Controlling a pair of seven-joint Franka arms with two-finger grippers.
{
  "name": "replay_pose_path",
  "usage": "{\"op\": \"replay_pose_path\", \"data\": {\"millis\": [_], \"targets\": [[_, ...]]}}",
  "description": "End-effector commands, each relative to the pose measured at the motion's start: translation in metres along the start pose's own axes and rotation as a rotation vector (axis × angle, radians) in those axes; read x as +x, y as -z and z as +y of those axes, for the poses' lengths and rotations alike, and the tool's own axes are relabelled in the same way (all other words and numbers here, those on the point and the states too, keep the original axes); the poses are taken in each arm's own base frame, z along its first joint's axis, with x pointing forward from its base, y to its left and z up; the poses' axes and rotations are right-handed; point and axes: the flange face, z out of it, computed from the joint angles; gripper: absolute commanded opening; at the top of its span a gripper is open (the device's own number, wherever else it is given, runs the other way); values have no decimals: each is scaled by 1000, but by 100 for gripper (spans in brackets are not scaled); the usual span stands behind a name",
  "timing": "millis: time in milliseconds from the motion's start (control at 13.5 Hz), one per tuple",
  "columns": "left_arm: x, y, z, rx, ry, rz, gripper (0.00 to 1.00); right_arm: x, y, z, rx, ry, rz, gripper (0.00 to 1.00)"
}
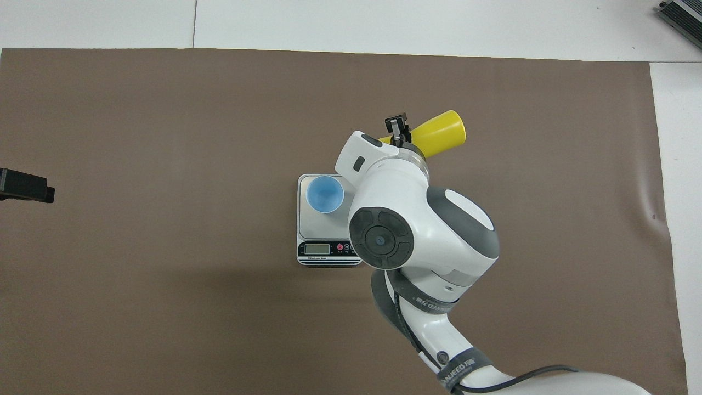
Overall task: Pour seasoning into cup on scale with both arms
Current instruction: 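Lift the yellow bottle and carry it over the cup on the scale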
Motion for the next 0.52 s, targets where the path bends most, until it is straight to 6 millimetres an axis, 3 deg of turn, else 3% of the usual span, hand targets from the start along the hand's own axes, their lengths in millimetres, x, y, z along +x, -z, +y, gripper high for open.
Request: {"op": "replay_pose_path", "data": {"millis": [0,296,443], "targets": [[-10,1,0,-10,10,-5,100,25,3,5,-34,61,-80,0],[-10,2,0,-10,10,-3,100,60,-13,0,-46,82,-138,0],[-10,1,0,-10,10,-5,100,69,-15,0,-67,59,-184,0]]}}
